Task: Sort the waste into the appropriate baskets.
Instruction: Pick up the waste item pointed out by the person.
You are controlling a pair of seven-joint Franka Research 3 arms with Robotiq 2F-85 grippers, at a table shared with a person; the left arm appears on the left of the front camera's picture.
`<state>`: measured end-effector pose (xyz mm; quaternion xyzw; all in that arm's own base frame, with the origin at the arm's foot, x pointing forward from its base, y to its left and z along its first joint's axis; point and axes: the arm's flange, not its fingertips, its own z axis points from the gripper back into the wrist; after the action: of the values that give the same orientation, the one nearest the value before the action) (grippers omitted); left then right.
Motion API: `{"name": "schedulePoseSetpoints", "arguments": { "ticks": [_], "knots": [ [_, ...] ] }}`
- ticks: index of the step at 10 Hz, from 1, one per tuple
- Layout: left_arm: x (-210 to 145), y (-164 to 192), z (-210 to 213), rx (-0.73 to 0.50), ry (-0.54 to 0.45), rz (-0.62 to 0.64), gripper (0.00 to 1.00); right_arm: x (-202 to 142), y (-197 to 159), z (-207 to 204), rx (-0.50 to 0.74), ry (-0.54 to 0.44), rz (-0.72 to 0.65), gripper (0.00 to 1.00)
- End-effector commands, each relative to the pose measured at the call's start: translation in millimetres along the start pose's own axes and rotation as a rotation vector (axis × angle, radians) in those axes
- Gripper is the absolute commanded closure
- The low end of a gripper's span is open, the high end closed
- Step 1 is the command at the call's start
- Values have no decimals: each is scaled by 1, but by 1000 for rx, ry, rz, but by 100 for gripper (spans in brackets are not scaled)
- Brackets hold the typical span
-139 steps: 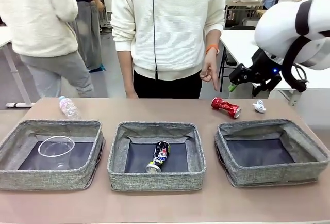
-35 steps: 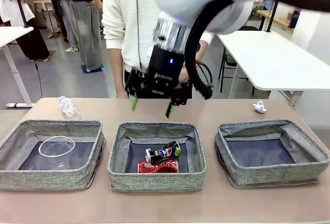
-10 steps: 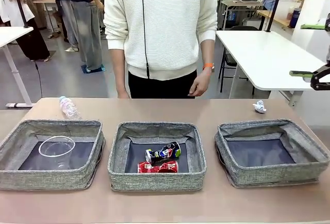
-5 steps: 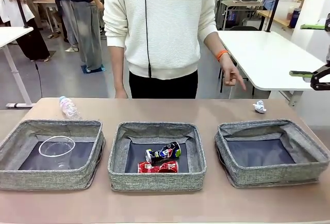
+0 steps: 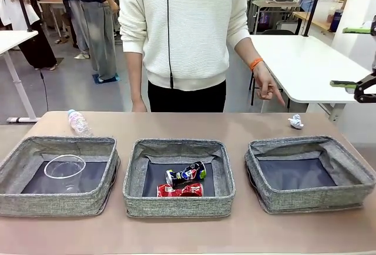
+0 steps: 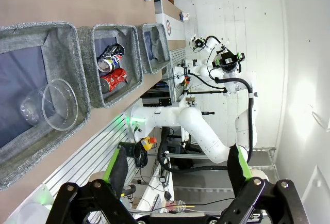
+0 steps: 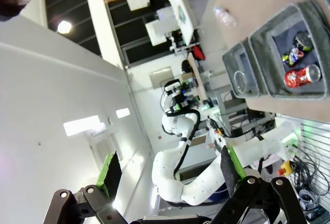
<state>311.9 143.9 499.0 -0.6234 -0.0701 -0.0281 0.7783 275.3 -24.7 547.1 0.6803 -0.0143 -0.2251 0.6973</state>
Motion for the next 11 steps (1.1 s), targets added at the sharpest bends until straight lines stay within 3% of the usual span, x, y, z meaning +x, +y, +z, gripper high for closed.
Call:
{"name": "schedulePoseSetpoints", "arguments": {
  "ticks": [1, 2, 3, 7, 8, 9, 10, 11],
  "knots": [
    [-3, 0, 0, 5, 7, -7, 0, 0, 0, 0, 0, 0, 0, 0],
    [-3, 0, 0, 5, 7, -7, 0, 20, 3, -22, -344, -176, 196, 0],
    [-3, 0, 0, 5, 7, -7, 0, 43, 7, -38, -590, -262, 316, 0],
    [-3, 0, 0, 5, 7, -7, 0, 132, 7, -40, -1127, -480, 585, 0],
    [-3, 0, 0, 5, 7, -7, 0, 137, 4, -30, -1238, -577, 635, 0],
    [-3, 0, 0, 5, 7, -7, 0, 129, 7, -18, -1220, -815, 609, 0],
    [-3, 0, 0, 5, 7, -7, 0, 133, 9, -38, -964, -386, 550, 0],
    [-3, 0, 0, 5, 7, -7, 0, 142, 13, -22, -1057, -508, 625, 0]
  ]
}}
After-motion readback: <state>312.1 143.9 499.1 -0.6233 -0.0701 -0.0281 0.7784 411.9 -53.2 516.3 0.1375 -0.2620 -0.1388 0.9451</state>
